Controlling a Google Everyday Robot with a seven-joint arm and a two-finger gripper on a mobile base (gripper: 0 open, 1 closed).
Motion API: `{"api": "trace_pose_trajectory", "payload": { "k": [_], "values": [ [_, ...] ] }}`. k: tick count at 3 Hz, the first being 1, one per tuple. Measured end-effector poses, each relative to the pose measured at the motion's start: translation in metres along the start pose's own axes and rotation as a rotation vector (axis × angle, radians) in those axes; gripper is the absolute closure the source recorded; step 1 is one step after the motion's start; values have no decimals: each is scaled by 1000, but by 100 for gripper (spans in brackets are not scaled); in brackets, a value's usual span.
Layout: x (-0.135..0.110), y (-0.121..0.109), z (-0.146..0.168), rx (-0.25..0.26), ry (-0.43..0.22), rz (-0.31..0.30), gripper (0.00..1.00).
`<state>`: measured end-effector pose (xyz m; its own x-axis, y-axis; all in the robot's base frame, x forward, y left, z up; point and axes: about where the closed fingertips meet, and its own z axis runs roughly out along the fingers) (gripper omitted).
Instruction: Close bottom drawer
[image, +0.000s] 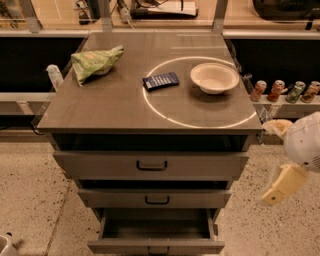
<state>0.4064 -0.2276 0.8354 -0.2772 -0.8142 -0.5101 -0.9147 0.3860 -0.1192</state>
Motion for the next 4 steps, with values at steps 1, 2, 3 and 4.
{"api": "trace_pose_trajectory", "payload": {
  "k": [1,2,3,4],
  "values": [
    [23,7,46,-79,-69,79,0],
    [25,7,51,-89,-72,86,0],
    [35,16,63,-82,-93,101,0],
    [75,33,112,-106,-180,211,0]
  ]
}}
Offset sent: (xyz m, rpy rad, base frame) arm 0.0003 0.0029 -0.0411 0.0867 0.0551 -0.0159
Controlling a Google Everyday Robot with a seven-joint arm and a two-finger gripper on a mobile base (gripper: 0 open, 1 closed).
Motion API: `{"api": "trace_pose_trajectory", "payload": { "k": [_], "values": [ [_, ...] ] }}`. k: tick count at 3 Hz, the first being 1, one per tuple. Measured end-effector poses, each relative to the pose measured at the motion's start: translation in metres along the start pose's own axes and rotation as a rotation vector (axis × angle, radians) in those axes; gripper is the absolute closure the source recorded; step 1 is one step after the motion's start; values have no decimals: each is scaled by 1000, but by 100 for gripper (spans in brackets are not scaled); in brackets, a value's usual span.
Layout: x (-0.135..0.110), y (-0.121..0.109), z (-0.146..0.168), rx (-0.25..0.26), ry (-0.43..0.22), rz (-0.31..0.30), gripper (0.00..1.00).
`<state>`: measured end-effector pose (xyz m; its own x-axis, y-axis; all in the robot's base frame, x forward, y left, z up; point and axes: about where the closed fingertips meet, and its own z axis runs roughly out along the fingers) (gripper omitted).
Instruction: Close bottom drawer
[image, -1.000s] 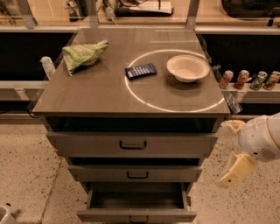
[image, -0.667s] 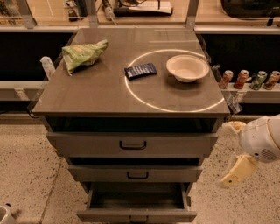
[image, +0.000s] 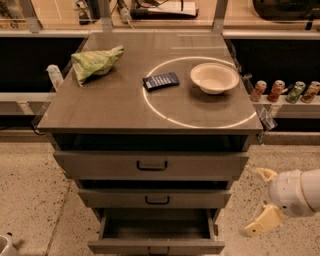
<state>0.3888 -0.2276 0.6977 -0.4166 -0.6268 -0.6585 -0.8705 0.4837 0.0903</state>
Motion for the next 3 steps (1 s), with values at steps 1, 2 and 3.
{"api": "trace_pose_trajectory", "payload": {
  "k": [1,2,3],
  "values": [
    [45,-10,53,-45,-53,93,0],
    [53,-8,65,-68,-59,112,19],
    [53,-8,65,-68,-59,112,43]
  ]
}}
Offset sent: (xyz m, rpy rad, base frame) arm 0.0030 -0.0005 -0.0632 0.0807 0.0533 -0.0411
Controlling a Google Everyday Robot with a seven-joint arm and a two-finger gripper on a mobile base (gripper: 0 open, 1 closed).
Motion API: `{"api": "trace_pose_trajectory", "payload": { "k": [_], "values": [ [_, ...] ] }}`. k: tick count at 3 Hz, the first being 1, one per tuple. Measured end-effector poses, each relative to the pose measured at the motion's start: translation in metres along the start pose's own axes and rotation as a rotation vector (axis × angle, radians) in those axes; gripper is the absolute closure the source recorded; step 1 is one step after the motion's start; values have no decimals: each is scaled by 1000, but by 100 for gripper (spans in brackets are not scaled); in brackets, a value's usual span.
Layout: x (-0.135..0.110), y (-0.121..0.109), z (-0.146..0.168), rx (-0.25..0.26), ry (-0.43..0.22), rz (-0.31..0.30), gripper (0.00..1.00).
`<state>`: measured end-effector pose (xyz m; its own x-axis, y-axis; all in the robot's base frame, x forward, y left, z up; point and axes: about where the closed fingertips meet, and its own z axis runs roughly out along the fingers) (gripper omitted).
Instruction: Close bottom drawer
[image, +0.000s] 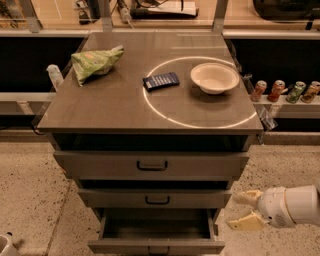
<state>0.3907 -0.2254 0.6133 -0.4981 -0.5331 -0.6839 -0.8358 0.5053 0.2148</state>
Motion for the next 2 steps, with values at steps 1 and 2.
{"api": "trace_pose_trajectory", "payload": {
  "k": [1,2],
  "values": [
    [0,0,0,0,0,0,66],
    [3,0,4,8,-1,1,89]
  ]
}}
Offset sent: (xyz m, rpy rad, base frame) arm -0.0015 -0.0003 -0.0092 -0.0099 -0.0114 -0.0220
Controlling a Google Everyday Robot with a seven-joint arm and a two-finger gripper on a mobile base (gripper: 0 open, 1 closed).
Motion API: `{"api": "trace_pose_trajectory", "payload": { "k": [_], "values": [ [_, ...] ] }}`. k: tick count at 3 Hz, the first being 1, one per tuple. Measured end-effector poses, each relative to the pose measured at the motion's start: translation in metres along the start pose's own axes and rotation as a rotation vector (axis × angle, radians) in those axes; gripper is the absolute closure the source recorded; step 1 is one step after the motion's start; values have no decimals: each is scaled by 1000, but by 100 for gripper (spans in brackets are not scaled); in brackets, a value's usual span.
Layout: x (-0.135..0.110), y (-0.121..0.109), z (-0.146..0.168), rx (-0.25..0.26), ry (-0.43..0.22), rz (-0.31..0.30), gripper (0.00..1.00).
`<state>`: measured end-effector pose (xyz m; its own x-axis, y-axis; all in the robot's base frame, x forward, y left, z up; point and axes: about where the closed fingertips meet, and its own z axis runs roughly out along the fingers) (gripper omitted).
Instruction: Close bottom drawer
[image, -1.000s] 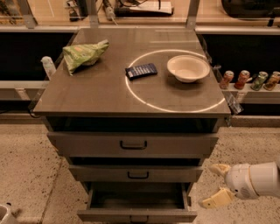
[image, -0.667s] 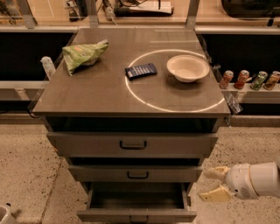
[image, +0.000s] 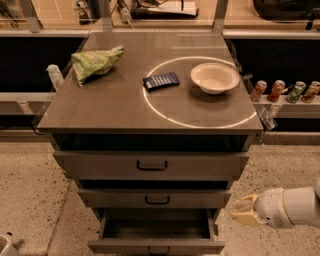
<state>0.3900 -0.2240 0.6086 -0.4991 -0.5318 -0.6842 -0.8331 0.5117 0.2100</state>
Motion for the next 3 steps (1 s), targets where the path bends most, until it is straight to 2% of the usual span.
{"api": "trace_pose_trajectory", "payload": {
  "k": [1,2,3],
  "values": [
    [28,-11,23,34,-25,52,100],
    [63,-28,60,36,-62,135,100],
    [103,-42,101,5,-90,233,100]
  ]
}}
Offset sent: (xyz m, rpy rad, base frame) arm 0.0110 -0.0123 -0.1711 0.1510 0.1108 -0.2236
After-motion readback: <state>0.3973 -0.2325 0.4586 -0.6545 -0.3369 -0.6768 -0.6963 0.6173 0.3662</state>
